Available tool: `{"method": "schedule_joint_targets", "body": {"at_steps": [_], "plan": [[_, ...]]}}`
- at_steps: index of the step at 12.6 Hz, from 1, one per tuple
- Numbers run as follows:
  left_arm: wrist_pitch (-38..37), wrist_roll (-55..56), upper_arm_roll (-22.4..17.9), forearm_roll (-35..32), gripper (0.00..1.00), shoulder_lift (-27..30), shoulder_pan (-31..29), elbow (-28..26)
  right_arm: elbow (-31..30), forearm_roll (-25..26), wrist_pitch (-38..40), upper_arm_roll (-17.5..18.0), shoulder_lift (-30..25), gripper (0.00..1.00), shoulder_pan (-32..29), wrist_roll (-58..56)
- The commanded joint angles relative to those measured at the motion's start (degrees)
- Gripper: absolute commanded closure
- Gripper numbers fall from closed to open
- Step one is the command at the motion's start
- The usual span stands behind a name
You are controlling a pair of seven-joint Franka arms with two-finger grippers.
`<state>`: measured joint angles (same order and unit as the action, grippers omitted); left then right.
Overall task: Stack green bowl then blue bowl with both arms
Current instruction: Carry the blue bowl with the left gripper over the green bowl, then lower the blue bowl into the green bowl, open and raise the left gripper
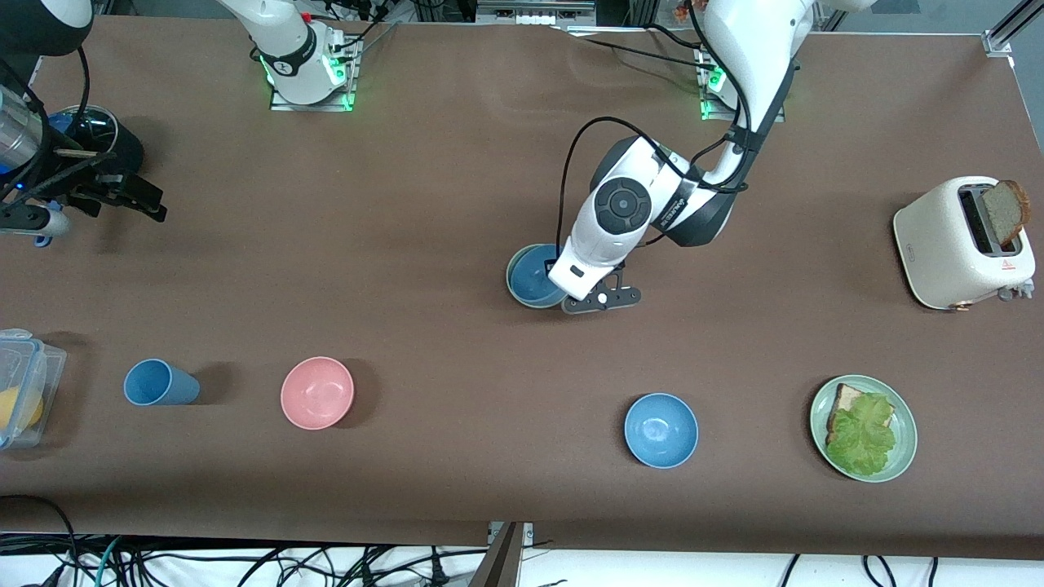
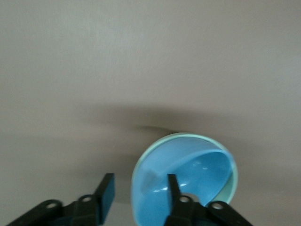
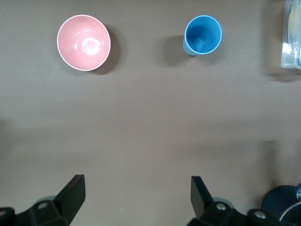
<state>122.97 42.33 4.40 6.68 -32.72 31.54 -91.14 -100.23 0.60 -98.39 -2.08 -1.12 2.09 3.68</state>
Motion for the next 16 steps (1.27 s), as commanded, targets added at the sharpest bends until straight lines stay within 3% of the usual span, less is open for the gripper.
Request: {"method": "schedule_joint_targets", "body": {"at_steps": [1, 3, 5, 11, 16], "plan": [[-5.2, 0.4, -0.5, -1.2, 0.0, 1.9, -1.1, 4.5, 0.6, 0.9, -0.2, 1.0, 0.3, 0.01, -0.8, 0.4], [-6.3, -0.7, -1.9, -1.5, 0.0, 6.0, -3.5, 4.9, 0.7, 0.7, -0.1, 1.0, 0.4, 0.01, -0.8, 0.4], [-9.9, -9.8, -2.0, -1.5, 0.0, 10.2, -7.9, 5.0, 0.9, 0.9, -0.6, 1.0, 0.6, 0.01, -0.9, 0.2], [-28.5, -29.3, -1.5, -2.2, 0.0, 20.4, -22.8, 5.0, 1.0, 1.0, -0.4, 1.1, 0.6, 0.01, -0.4, 0.3], [-34.0, -40.1, -1.2, -5.5, 0.0, 24.6, -27.3, 4.9, 1.0, 0.9, -0.1, 1.1, 0.6, 0.01, -0.4, -0.3]]}}
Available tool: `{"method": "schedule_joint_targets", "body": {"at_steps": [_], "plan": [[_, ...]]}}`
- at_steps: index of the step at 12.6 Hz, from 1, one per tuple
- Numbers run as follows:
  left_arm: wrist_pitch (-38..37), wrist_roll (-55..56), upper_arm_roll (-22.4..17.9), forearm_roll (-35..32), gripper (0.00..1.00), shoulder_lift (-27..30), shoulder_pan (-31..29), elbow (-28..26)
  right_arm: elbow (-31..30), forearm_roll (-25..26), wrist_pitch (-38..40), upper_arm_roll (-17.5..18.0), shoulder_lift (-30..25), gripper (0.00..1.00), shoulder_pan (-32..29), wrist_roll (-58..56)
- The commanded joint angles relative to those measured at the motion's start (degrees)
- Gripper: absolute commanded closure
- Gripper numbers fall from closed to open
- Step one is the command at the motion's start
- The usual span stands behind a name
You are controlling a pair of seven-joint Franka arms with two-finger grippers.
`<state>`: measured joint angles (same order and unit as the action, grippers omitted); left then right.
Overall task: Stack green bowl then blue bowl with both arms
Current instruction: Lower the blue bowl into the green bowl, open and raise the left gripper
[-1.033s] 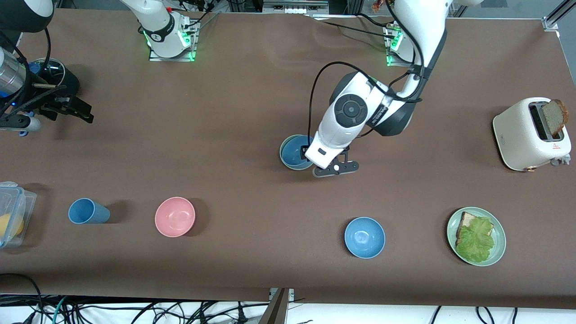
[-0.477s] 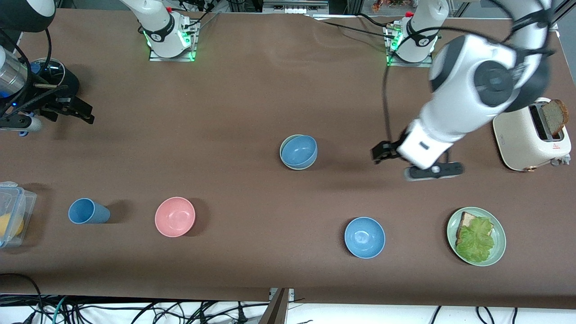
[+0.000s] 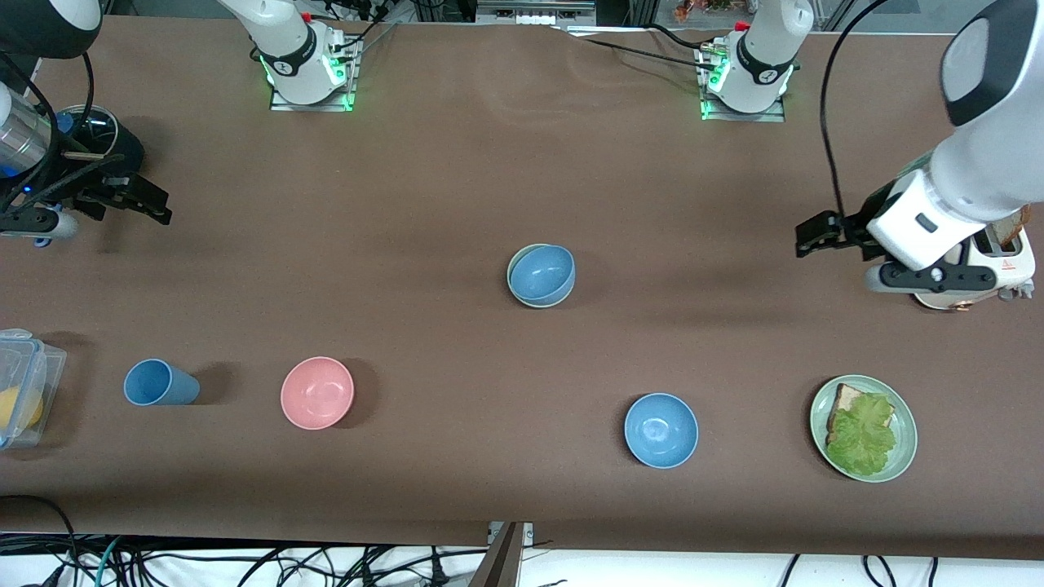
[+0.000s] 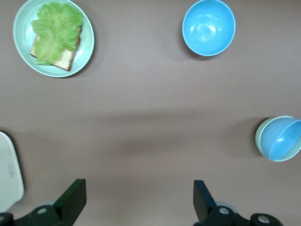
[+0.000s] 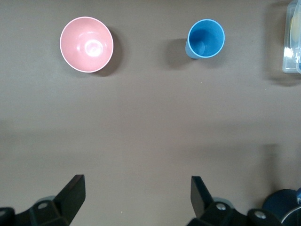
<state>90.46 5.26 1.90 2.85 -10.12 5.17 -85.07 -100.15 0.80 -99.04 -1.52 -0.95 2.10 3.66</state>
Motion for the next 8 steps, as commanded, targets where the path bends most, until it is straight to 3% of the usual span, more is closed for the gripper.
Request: {"method": "schedule_joint_targets", "body": {"at_steps": [1, 8], "plan": [[-1.5, -3.1, 1.2, -1.8, 0.0, 2.0, -1.3, -1.1, 0.9, 0.6, 0.5, 0.5, 0.4, 0.01, -0.4, -0.3], [-1.3, -3.4, 1.1, -2.2, 0.0, 1.2, -4.1, -0.8, 0.9, 0.6, 0.4, 0.5, 0.4, 0.01, -0.5, -0.5]]}}
